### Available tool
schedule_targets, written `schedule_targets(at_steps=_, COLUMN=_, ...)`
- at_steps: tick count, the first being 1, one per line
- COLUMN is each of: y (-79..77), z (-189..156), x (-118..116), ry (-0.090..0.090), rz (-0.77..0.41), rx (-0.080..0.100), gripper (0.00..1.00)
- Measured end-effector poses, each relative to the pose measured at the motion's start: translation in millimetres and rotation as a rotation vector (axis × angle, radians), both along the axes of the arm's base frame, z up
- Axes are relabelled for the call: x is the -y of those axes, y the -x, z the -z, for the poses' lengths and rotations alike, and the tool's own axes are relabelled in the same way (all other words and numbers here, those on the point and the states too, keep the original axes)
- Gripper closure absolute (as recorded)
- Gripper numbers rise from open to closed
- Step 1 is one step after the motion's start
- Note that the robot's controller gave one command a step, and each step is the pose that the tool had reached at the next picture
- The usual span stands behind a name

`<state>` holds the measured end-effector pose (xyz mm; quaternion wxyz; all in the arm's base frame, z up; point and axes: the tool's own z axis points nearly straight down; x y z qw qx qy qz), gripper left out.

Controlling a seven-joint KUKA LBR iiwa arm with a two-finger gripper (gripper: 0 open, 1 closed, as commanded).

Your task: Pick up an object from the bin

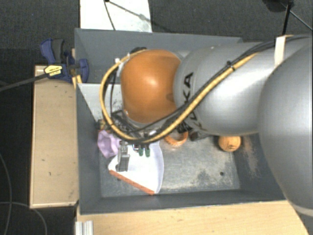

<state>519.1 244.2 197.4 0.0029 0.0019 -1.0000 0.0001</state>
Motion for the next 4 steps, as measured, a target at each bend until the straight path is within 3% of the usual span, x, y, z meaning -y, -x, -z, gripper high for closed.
schedule_targets(at_steps=1, y=-2.2, z=-4.9, x=1.5, ry=-0.002, rz=0.006, rx=0.008, gripper=0.0)
schedule_targets(at_steps=2, y=-37.5, z=72.5, x=-3.8, ry=-0.003, rz=-0.112, rx=0.012, gripper=0.0)
schedule_targets(at_steps=3, y=-44.1, z=77.7, x=-5.7, ry=-0.002, rz=-0.19, rx=0.008, gripper=0.0)
schedule_targets(at_steps=4, y=-61.9, z=63.9, x=-10.0, ry=-0.003, rz=-0.191, rx=0.011, gripper=0.0)
